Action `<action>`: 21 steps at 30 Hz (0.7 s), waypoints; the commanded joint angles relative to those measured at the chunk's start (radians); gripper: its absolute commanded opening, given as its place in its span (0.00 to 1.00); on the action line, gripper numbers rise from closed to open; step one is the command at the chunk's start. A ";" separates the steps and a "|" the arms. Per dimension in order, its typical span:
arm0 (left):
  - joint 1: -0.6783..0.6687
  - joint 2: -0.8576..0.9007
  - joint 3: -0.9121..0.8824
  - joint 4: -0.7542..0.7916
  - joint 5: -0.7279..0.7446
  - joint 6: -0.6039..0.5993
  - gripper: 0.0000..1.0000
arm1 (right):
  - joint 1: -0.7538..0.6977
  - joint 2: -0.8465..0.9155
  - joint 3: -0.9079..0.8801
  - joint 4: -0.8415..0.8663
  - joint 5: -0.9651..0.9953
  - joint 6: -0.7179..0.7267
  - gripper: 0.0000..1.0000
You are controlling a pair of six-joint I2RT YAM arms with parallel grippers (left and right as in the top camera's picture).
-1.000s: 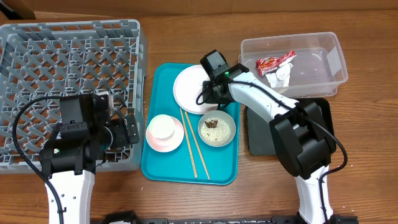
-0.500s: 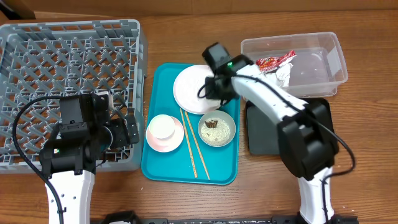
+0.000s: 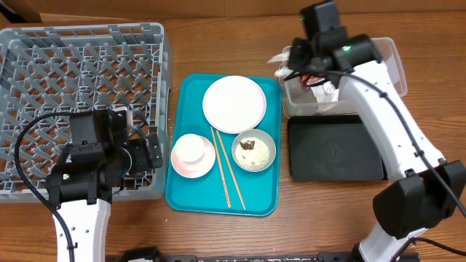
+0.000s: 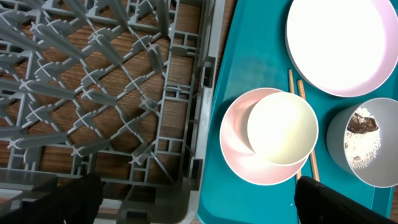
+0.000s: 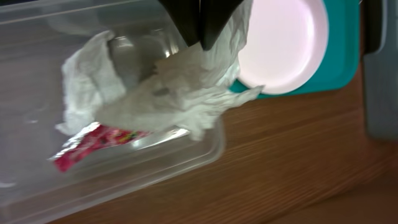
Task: Sort waste into correct bins and load items into the dishwasher
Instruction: 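Drop the white tissue into the clear plastic bin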
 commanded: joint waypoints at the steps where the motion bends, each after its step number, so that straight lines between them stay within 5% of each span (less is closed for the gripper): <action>1: 0.005 0.005 0.023 0.005 0.001 -0.006 1.00 | -0.057 -0.001 0.000 -0.009 0.031 0.000 0.14; 3: 0.005 0.005 0.023 0.005 0.001 -0.006 1.00 | -0.081 -0.001 0.000 -0.020 0.028 0.000 0.56; 4: 0.005 0.005 0.023 0.006 0.001 -0.006 1.00 | -0.090 -0.001 0.000 -0.028 0.022 0.000 0.61; 16: 0.005 0.005 0.023 0.013 0.000 -0.006 1.00 | -0.279 -0.078 0.003 -0.219 -0.243 -0.068 0.72; 21: 0.005 0.005 0.023 0.035 0.003 0.017 1.00 | -0.373 -0.132 0.000 -0.360 -0.295 -0.200 0.73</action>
